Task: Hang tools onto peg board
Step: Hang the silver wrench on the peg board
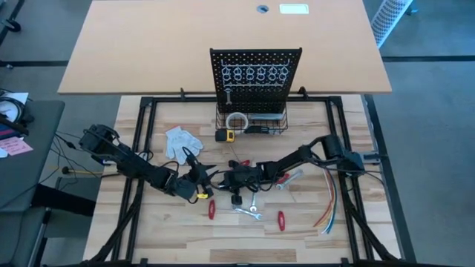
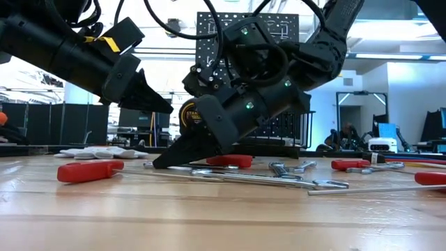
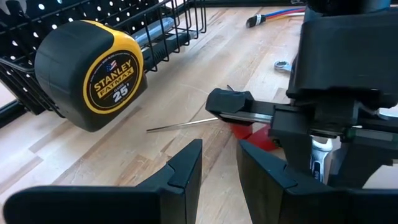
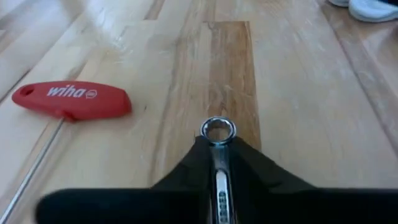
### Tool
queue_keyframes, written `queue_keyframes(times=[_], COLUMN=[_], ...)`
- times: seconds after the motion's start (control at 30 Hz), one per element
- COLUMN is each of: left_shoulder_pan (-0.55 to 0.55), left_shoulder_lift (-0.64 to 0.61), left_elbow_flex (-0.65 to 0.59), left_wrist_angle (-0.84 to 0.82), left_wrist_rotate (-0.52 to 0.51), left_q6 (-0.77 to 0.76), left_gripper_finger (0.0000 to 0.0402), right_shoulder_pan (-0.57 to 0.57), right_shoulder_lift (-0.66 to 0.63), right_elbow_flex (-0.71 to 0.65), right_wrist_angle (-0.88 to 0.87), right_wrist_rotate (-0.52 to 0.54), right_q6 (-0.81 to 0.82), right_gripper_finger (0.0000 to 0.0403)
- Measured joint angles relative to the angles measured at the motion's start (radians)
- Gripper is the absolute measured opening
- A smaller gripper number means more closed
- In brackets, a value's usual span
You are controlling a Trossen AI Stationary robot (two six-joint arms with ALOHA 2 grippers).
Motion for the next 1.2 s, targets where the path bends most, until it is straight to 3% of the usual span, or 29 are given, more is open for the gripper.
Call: queue_keyframes(times=[0.2,0.33,0.6,0.77,0.93,1.1,1.2], left_shoulder_pan=[-0.007,-0.026,-0.043,-0.043,-0.043,-0.040,-0.038], left_shoulder_lift=[0.000,0.000,0.000,0.004,0.071,0.192,0.265], left_elbow_flex=[0.000,0.000,0.000,0.030,0.120,0.259,0.350], left_wrist_angle=[0.000,0.000,0.058,0.151,0.216,0.283,0.382], left_wrist_rotate=[0.000,-0.039,-0.065,-0.010,0.040,0.062,0.062], left_q6=[-0.001,0.002,0.079,0.224,0.379,0.552,0.673], left_gripper_finger=[0.0095,0.0095,0.0095,0.0095,0.0095,0.0095,0.0095], right_shoulder_pan=[0.002,0.005,0.024,0.069,0.107,0.138,0.162], right_shoulder_lift=[-0.026,-0.109,-0.293,-0.355,-0.430,-0.486,-0.495], right_elbow_flex=[-0.010,-0.114,-0.472,-0.567,-0.578,-0.575,-0.560], right_wrist_angle=[0.001,0.061,0.545,0.828,0.910,1.097,1.091], right_wrist_rotate=[0.013,0.052,0.084,0.082,0.083,0.079,0.096], right_q6=[-0.009,-0.024,-0.029,-0.100,-0.178,-0.270,-0.345], right_gripper_finger=[0.0033,0.0033,0.0033,0.0033,0.0033,0.0034,0.0034])
